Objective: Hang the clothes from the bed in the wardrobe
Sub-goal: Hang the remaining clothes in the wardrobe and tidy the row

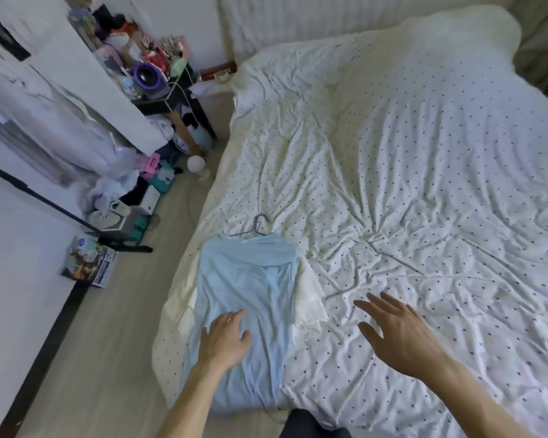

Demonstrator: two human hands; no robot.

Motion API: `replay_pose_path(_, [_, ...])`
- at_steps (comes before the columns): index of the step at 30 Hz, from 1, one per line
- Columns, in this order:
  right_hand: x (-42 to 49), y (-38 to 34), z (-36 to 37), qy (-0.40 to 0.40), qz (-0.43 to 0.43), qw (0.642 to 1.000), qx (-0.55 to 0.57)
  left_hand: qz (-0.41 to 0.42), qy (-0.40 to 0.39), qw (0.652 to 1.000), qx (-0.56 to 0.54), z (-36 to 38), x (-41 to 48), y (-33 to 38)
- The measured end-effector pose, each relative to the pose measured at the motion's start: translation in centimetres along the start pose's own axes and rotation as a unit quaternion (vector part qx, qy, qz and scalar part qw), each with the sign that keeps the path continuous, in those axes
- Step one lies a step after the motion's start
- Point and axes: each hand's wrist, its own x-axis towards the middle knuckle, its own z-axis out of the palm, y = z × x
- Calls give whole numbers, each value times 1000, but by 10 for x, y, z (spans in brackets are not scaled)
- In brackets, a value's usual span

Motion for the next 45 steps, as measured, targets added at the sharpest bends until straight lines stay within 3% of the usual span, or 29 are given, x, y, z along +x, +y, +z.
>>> replay_pose_path(8, [149, -64, 51, -91, 38, 995, 3, -4, -55, 998, 41, -43, 156, -74])
replay_pose_path(15, [278, -74, 109, -161, 83, 983, -13, 19, -91, 991, 93, -51, 299, -98])
replay_pose_path(26, [385, -52, 197, -242, 134, 960, -44, 47, -17, 994, 101, -27, 471, -120])
replay_pose_path(32, [400, -37, 205, -246, 108, 963, -17, 80, 58, 989, 114, -17, 477, -121])
replay_pose_path(38, [399, -35, 192, -255, 107, 961, -15, 145, 176, 973, 41, -11, 439, -134])
replay_pose_path(45, [364, -72, 153, -81, 181, 976, 91, 134, 160, 971, -117, -20, 381, -139])
